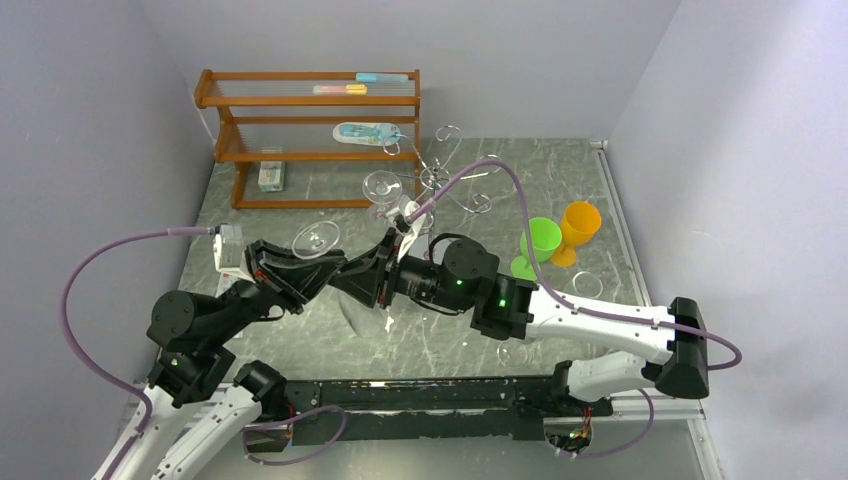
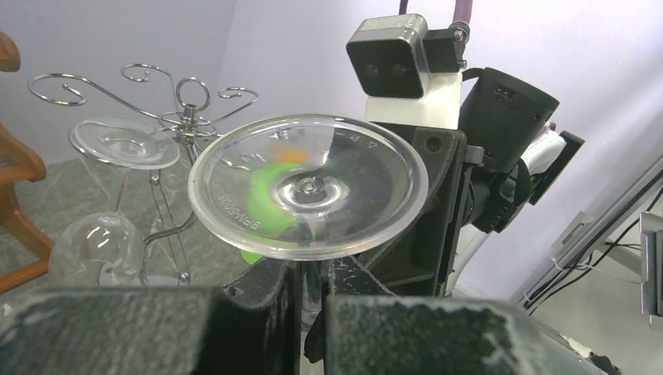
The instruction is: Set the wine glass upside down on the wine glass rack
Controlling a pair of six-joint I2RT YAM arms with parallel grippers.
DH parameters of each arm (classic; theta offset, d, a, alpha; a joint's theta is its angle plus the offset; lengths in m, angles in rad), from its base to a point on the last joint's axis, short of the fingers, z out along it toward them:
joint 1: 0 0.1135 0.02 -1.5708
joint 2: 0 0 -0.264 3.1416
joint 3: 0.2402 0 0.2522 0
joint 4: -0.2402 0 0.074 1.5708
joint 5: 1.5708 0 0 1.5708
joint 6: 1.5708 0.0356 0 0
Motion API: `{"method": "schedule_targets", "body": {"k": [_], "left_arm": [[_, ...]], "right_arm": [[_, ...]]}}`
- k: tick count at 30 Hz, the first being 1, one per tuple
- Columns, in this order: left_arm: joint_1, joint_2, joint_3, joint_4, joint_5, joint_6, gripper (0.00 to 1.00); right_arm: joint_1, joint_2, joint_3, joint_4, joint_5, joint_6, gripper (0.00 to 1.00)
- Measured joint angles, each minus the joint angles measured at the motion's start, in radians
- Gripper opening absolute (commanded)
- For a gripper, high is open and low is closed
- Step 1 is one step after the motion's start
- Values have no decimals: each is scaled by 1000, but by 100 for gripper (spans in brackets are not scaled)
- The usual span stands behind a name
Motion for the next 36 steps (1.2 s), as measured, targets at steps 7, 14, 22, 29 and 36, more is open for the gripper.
{"method": "schedule_targets", "body": {"k": [7,14,22,29,36], "left_arm": [[0,1,-10,6,18,-1,25],[0,5,-10,13,23,-17,41],[0,5,-11,29,8,-35,40],[0,7,-35,53,16,-38,16],[0,16,-45,74,40,-37,5]], "right_arm": [[1,-14,-39,41,-1,-15,0],[1,-37,-91,85,8,-23,0],[1,-37,-93,80,-66,-71,0],[0,-13,-68,60,-108,-79,0],[-2,0,-60,51,-104,-58,33]]}}
